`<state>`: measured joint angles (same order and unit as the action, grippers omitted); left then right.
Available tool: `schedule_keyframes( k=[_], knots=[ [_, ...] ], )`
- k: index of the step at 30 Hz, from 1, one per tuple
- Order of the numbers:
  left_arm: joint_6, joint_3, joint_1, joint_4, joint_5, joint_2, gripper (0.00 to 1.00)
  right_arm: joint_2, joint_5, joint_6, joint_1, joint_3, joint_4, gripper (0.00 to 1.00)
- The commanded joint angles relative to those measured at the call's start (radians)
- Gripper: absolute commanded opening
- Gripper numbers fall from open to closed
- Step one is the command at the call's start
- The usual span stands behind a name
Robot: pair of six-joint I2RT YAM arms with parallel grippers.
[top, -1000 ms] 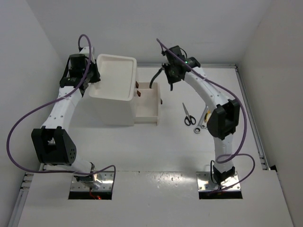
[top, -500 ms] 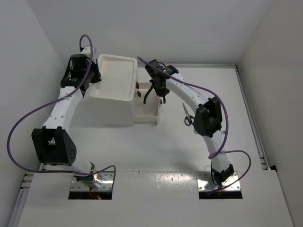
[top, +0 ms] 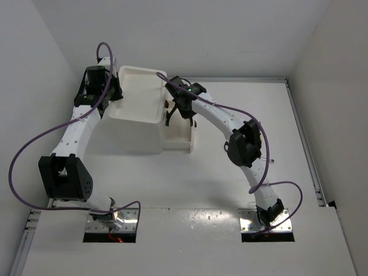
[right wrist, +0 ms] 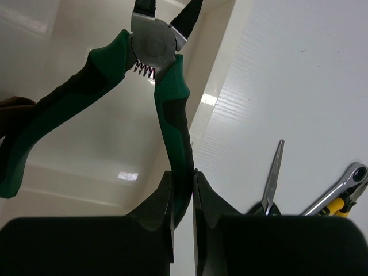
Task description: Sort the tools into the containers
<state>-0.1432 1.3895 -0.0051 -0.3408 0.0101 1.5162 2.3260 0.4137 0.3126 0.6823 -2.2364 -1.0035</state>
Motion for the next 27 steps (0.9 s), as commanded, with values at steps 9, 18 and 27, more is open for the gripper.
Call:
schedule_keyframes(
  k=[9,18,27],
  knots=[
    [-0.052,-0.064,0.007,-0.089,-0.016,0.045,0.00,0.022,-0.042,0.045,0.039,-0.077,0.072,0.00],
    [-0.061,-0.064,0.007,-0.089,-0.007,0.045,0.00,0.073,-0.052,0.085,0.079,-0.025,0.134,0.00],
    [-0.061,-0.064,0.007,-0.089,-0.007,0.045,0.00,0.115,-0.042,0.117,0.088,0.037,0.161,0.00]
  ],
)
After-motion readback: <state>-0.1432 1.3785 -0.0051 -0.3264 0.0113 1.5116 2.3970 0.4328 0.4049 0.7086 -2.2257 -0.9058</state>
